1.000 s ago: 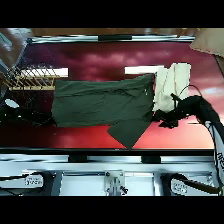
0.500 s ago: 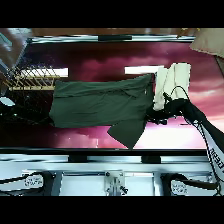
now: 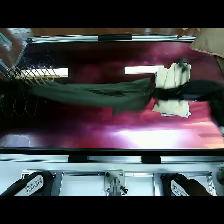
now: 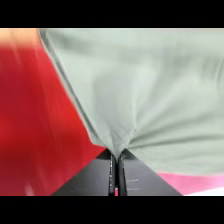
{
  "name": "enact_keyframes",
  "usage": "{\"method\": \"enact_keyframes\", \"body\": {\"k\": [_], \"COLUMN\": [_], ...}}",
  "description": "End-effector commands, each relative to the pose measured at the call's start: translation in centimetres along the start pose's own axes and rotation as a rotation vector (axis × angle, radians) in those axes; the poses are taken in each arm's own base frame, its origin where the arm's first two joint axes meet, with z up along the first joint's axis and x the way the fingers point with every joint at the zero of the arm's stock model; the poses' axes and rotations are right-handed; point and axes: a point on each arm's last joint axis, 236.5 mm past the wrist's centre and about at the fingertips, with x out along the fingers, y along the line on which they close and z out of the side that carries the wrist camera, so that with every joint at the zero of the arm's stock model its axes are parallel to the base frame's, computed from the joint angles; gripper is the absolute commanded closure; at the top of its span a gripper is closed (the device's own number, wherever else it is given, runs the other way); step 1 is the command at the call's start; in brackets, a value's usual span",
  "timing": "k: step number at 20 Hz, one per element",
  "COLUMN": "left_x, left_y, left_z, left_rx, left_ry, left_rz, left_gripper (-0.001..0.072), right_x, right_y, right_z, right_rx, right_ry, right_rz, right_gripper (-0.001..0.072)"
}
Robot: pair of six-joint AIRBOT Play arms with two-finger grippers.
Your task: Fold the shirts.
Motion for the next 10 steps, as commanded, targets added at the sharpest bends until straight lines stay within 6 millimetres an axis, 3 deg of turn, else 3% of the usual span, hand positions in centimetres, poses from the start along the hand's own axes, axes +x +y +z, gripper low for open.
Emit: {"method": "enact_keyframes", "body": {"k": [1, 2, 3, 4, 5, 7, 10], "left_x": [-19.1, -24.7, -29.9, -33.7, -36.6, -39.4, -39.1], "left_y": [-6.9, -9.0, -11.1, -12.6, -13.7, -13.9, -11.9], "left_z": [11.6, 12.6, 12.6, 11.7, 10.3, 7.6, 4.9], "left_rx": [0.14, 0.179, 0.206, 0.21, 0.207, 0.195, 0.209], "left_ry": [-0.63, -0.784, -0.921, -1.011, -1.065, -1.085, -0.981], "left_rz": [0.105, 0.135, 0.16, 0.175, 0.203, 0.289, 0.429], "left_gripper": [0.0673, 0.0673, 0.0673, 0.0673, 0.0673, 0.0674, 0.0674], "right_x": [-19.5, -25.3, -29.7, -33.0, -35.1, -37.6, -37.8], "right_y": [10.8, 13.7, 15.7, 17.3, 18.3, 19.1, 18.4], "right_z": [12.9, 13.9, 13.7, 12.9, 11.8, 9.3, 6.8], "right_rx": [-0.276, -0.327, -0.349, -0.357, -0.363, -0.366, -0.337], "right_ry": [-0.649, -0.794, -0.882, -0.937, -0.963, -0.974, -0.912], "right_rz": [0.005, 0.006, 0.006, 0.012, 0.011, -0.008, -0.048], "right_gripper": [0.0653, 0.0653, 0.0653, 0.0653, 0.0653, 0.0653, 0.0653]}}
